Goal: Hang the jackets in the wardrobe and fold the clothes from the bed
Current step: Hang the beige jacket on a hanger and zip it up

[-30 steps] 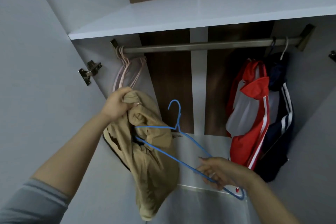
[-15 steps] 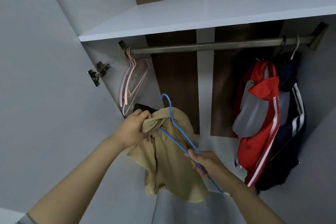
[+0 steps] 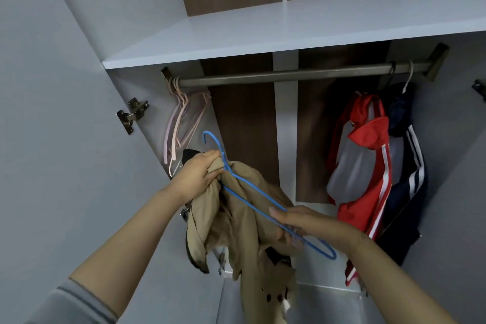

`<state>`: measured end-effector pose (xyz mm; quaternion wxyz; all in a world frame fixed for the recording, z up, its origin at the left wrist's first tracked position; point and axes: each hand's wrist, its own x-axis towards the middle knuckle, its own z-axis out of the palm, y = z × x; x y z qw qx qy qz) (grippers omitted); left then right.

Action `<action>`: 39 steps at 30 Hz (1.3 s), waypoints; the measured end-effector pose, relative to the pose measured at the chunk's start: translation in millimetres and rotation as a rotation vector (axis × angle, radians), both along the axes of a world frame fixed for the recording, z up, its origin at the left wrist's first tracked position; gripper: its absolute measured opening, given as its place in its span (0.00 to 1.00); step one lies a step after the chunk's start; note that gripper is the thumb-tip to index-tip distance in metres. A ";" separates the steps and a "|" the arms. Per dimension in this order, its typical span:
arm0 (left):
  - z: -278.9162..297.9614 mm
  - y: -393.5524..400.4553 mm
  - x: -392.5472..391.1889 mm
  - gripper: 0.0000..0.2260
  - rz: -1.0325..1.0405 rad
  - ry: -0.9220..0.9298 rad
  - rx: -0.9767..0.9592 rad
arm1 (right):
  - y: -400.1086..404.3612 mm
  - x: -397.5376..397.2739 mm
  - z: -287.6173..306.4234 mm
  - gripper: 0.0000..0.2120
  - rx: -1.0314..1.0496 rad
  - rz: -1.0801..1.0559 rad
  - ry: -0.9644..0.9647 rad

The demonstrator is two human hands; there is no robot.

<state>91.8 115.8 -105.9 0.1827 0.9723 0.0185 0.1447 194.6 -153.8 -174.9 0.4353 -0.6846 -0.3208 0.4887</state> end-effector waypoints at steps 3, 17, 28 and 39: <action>6.0 7.9 0.0 0.06 -0.018 -0.032 -0.038 | -1.6 22.1 2.3 0.37 0.036 0.041 0.116; 53.0 7.5 -34.5 0.03 -0.056 -0.041 -0.065 | 90.7 -32.5 -68.5 0.08 0.138 -0.481 -0.217; 27.9 36.2 -62.4 0.10 0.301 0.008 0.496 | 84.6 64.3 25.8 0.18 0.407 -0.516 -0.519; 26.5 22.7 -31.2 0.15 0.233 -0.019 0.309 | 35.9 119.9 100.7 0.22 0.179 -0.239 -1.144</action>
